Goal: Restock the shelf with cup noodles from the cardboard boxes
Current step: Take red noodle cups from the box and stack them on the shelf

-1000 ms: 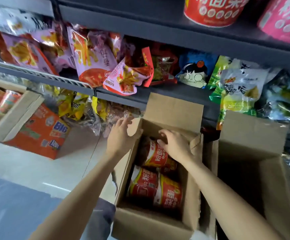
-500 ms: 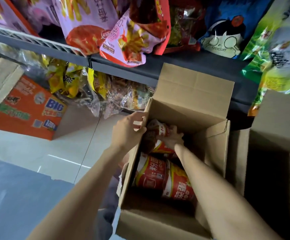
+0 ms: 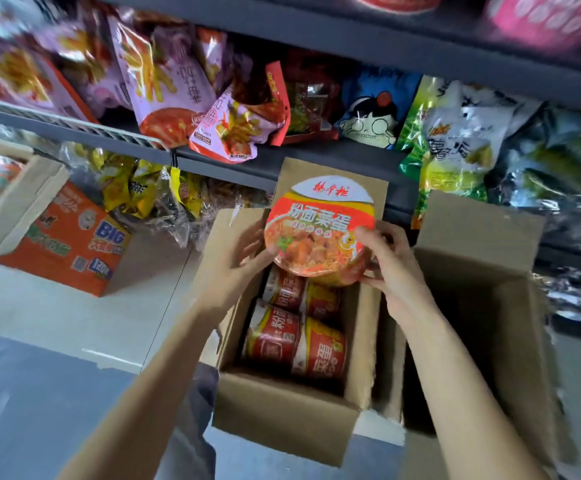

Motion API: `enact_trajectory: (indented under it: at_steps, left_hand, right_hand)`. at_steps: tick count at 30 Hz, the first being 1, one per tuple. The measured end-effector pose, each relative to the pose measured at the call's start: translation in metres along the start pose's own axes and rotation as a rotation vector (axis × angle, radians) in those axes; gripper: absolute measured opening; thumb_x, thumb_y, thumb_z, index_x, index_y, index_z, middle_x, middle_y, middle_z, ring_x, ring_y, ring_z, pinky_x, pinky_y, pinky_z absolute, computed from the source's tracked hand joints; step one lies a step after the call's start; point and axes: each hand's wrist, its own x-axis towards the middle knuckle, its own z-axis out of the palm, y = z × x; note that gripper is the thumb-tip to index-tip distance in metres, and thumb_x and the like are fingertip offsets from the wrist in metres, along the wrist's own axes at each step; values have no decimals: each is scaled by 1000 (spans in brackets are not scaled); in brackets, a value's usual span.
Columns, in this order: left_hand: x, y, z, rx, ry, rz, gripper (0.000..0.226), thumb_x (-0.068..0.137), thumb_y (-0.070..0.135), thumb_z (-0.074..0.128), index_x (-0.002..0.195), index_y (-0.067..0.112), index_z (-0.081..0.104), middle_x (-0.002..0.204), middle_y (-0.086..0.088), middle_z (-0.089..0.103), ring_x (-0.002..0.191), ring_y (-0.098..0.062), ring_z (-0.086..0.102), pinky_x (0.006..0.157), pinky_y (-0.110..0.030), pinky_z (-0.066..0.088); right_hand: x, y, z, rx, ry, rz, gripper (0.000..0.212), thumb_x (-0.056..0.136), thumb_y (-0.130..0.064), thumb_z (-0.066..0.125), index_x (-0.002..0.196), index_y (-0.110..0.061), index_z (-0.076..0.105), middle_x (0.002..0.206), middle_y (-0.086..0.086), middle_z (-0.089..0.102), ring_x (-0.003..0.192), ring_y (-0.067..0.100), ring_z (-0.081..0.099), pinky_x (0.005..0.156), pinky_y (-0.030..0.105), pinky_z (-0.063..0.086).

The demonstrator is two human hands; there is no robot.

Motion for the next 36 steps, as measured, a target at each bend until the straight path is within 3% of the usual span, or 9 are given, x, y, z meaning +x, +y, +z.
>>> enact_trajectory:
  at_steps: [5,9,12,16,20,26,30,33,36]
  left_hand:
    - [-25,76,9,37,-31,262,92,65,46,81,138,52,25,123,35,53,119,6,50,92,-9,41]
    - [-23,138,6,-11,101,407,110,69,23,83,151,22,8,134,17,49,122,-5,51,89,-18,47]
    - [-22,191,9,-8,181,551,105,72,15,80,150,22,10,142,7,42,126,-3,46,91,-16,47]
    - [2,248,11,31,263,676,105,73,27,80,149,32,7,147,12,34,132,-5,41,95,-17,44]
    - [53,288,6,107,340,761,111,72,45,79,151,32,3,151,4,30,136,-16,38,103,-47,44]
    - [121,318,13,284,320,639,94,83,30,67,152,30,2,144,3,45,127,-15,48,101,-46,46]
    - [153,323,14,333,363,562,77,91,29,58,150,38,9,126,2,53,114,-19,55,94,-46,50]
    - [160,322,19,247,350,502,68,93,28,55,149,37,18,116,7,55,113,-15,54,94,-40,48]
    - [154,313,14,-47,272,399,67,88,23,61,148,27,30,131,1,54,115,-12,54,98,-33,47]
  right_hand:
    - [-52,-62,-8,110,-214,-82,54,68,-58,63,115,-33,57,116,-1,66,110,29,62,91,50,51]
    - [-92,-103,-10,-43,-347,-419,75,76,-48,74,141,-35,38,129,-12,59,118,8,58,99,31,48]
    - [-106,-139,-3,-91,-268,-644,74,83,-25,68,146,-34,29,129,-20,55,116,-2,56,95,19,47]
    - [-95,-199,4,-262,-62,-931,59,88,-39,61,137,-48,29,126,-14,54,112,-6,54,92,11,44]
    - [-63,-250,10,-283,105,-1045,55,91,-34,62,139,-42,37,127,-9,58,110,13,59,95,39,50]
    - [-10,-286,20,-458,310,-1084,61,93,-16,59,147,-16,31,144,5,42,126,19,49,101,40,47]
    - [7,-285,22,-693,274,-1046,75,94,-11,55,153,-18,9,158,7,10,140,16,28,98,13,28]
    - [15,-284,22,-735,229,-1055,82,93,-9,57,153,-19,2,159,5,-1,143,16,20,107,26,31]
    - [19,-276,17,-722,190,-1057,77,93,-9,57,153,-17,9,160,4,-2,146,15,11,111,29,29]
